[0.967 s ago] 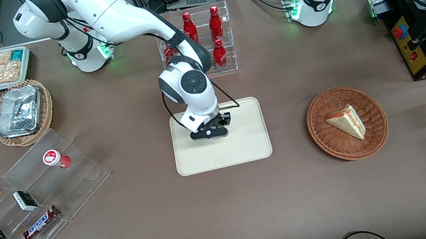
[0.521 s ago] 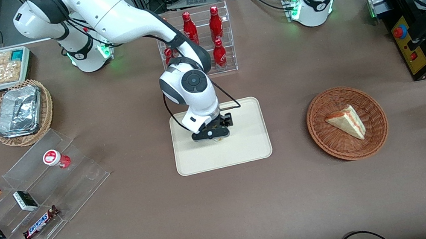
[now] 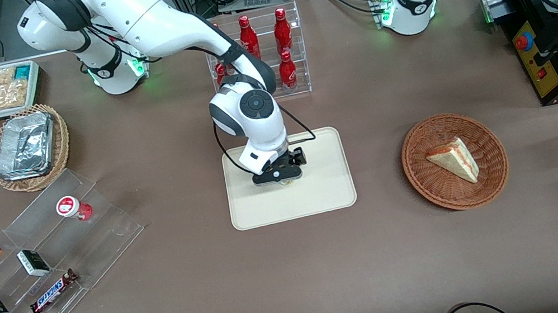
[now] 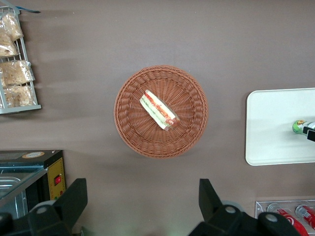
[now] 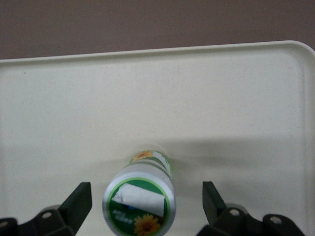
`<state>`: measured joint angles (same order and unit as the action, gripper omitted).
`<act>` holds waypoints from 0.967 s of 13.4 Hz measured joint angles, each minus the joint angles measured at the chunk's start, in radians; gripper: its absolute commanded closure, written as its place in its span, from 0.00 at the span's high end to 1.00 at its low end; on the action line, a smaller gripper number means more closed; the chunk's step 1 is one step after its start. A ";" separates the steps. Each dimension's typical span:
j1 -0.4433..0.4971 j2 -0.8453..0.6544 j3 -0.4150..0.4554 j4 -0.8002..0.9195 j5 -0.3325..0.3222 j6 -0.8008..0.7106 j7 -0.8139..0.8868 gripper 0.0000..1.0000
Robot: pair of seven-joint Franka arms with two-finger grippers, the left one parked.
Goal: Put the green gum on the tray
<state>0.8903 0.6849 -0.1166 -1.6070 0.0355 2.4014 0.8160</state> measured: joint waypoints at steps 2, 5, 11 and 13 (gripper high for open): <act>0.000 -0.011 -0.005 0.011 0.000 -0.021 -0.015 1.00; -0.009 -0.064 -0.016 0.022 0.000 -0.143 -0.079 1.00; -0.132 -0.191 -0.023 -0.004 0.000 -0.325 -0.329 1.00; -0.179 -0.220 -0.023 -0.014 0.001 -0.367 -0.412 1.00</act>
<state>0.7117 0.4653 -0.1397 -1.6209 0.0369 2.0344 0.4038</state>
